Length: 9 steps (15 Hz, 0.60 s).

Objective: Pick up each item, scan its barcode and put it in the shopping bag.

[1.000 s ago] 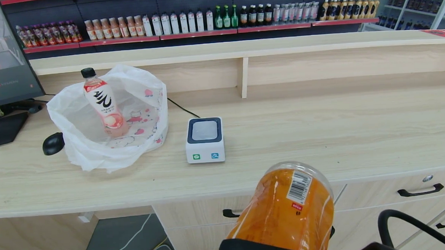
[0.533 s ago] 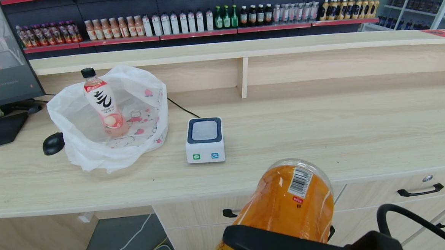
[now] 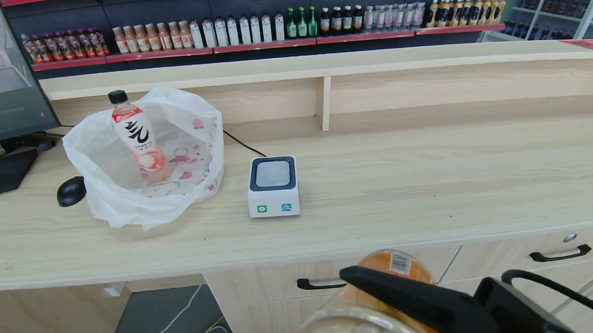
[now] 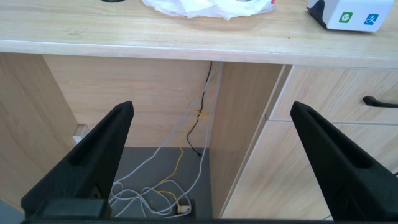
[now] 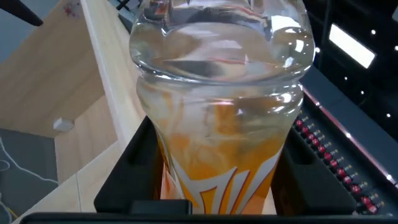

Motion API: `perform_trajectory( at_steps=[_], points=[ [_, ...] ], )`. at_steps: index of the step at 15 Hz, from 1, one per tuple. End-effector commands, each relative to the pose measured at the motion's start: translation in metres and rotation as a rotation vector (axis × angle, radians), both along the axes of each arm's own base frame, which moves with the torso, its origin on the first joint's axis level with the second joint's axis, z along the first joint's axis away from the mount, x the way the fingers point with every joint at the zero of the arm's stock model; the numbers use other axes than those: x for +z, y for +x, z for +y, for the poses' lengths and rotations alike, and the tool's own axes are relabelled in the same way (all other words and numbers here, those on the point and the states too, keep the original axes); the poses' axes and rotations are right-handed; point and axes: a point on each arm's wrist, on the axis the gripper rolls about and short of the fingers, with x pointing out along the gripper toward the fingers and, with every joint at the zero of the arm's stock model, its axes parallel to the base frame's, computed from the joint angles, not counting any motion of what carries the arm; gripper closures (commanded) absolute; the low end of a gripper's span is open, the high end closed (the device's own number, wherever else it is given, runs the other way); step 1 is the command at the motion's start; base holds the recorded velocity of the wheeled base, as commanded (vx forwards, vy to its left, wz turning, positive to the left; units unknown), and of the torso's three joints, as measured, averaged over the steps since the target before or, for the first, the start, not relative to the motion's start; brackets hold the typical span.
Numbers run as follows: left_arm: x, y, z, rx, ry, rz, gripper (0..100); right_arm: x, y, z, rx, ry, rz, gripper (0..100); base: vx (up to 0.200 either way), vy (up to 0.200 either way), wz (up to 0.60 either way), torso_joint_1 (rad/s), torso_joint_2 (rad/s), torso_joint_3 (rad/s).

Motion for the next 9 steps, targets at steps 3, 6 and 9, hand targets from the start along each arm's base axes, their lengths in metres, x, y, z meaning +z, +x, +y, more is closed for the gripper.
perform_trajectory(
  at_steps=[3,6,9],
  points=[
    [0.000,0.000,0.000,0.002,0.000,0.000,0,0.003,0.017,-0.041,-0.109,0.078,0.101,100,0.000,0.000,0.00,0.000,0.00,0.000],
    [0.000,0.000,0.000,0.002,0.000,0.000,0,-0.005,0.018,-0.054,-0.062,0.183,0.346,100,0.000,0.000,0.00,0.000,0.00,0.000],
    [0.000,0.000,0.000,0.000,0.000,0.000,0,0.002,0.018,-0.059,-0.019,0.336,0.515,100,0.000,0.000,0.00,0.000,0.00,0.000]
  ],
)
